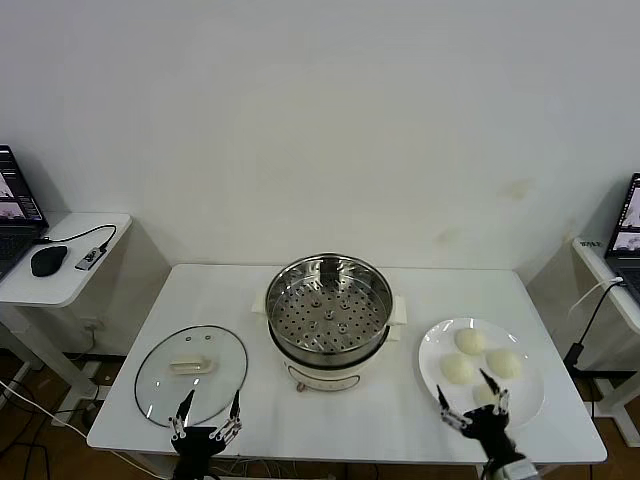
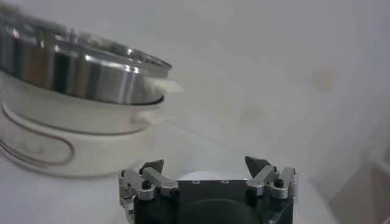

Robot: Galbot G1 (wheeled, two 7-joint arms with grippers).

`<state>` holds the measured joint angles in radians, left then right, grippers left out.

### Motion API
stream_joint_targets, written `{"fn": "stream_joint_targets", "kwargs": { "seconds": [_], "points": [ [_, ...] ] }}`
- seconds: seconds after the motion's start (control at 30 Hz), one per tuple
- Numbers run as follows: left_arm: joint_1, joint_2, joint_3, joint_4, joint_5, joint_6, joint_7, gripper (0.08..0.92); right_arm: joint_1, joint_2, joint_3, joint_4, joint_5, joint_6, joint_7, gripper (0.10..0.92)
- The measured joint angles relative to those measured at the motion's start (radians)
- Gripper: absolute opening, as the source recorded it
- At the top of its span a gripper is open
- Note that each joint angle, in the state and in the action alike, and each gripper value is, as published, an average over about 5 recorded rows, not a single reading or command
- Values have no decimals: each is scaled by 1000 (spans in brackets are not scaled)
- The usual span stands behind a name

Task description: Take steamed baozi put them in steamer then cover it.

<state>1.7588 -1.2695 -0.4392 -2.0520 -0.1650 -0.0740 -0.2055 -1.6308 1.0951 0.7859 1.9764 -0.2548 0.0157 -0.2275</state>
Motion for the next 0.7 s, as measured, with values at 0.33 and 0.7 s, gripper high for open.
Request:
{"fn": "stream_joint_targets", "kwargs": {
  "seconds": [0.33, 0.7],
  "points": [
    [-32, 27, -3, 7, 51, 24, 0, 823, 140, -277, -4, -66, -114, -59, -214, 823],
    [-55, 39, -4, 15, 100, 55, 6, 823, 542, -539, -346, -240, -120, -120, -486, 823]
  ]
}}
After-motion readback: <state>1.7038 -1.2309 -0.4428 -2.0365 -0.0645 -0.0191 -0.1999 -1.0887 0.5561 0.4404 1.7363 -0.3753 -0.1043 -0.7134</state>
